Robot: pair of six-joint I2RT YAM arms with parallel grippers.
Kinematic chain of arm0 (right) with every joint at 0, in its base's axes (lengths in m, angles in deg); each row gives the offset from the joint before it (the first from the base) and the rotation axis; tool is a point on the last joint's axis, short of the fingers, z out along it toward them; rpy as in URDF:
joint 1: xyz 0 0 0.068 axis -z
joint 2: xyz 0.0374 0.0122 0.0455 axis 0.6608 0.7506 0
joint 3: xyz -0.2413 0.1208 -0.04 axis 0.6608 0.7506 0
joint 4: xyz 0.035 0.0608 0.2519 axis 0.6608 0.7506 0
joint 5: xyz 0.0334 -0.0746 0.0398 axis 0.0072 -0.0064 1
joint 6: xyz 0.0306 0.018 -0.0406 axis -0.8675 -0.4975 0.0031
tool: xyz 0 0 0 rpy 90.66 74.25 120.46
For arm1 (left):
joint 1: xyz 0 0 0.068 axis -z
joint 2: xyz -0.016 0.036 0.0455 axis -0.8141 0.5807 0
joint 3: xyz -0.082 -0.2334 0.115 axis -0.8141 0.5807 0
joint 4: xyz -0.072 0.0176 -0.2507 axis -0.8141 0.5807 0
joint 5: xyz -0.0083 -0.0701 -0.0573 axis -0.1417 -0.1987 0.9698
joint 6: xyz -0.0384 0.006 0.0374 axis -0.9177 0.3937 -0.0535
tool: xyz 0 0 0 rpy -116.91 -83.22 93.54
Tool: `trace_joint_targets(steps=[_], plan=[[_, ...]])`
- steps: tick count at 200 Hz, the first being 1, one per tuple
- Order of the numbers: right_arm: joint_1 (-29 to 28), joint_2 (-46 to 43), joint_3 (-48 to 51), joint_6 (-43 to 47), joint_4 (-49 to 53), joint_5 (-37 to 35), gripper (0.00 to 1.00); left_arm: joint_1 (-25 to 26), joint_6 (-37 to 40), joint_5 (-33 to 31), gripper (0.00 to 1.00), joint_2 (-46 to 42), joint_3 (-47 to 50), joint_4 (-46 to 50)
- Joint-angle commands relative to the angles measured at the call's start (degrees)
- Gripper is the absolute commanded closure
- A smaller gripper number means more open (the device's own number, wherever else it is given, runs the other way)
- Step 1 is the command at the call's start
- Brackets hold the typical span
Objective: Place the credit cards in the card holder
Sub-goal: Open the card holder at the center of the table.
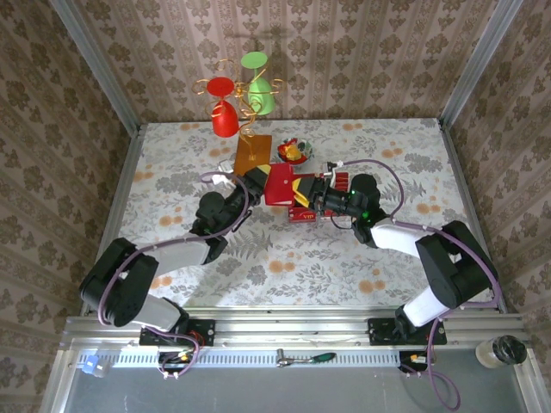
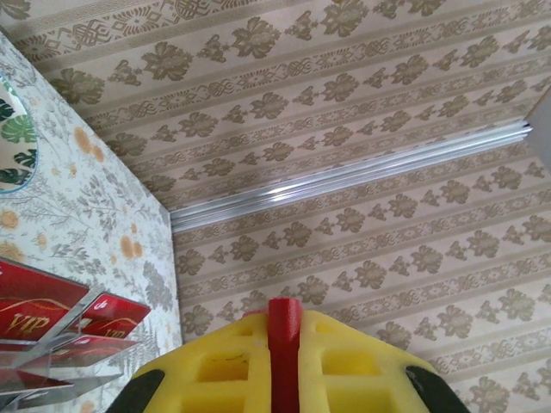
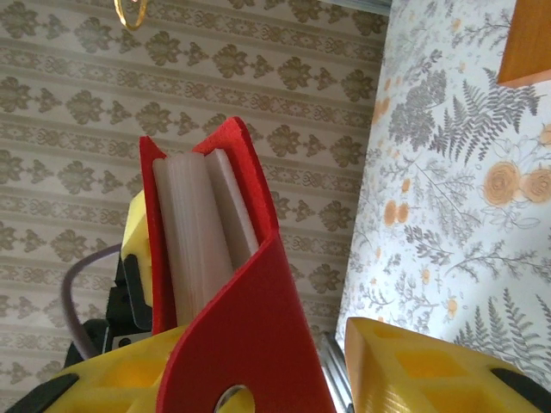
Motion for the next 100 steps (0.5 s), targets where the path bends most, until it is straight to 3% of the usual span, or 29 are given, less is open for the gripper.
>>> trace_joint_targets(steps=[1,61,100], plan=[[0.1,1.5,0.1,-3.9,-8.1,2.7,0.6,0.9,-2.7,-1.1,1.0,0.9,-2.9,-7.3],[0.2,3.0,-0.5,-6.5,-12.2,3.2,0.86,1.5,-2.2,-1.0,1.0,1.4,-4.3,-7.2],[0.5,3.1,-0.5,-7.7,-13.9,3.5,0.91,1.6,-2.2,-1.2,1.0,1.5,-4.1,-7.2]])
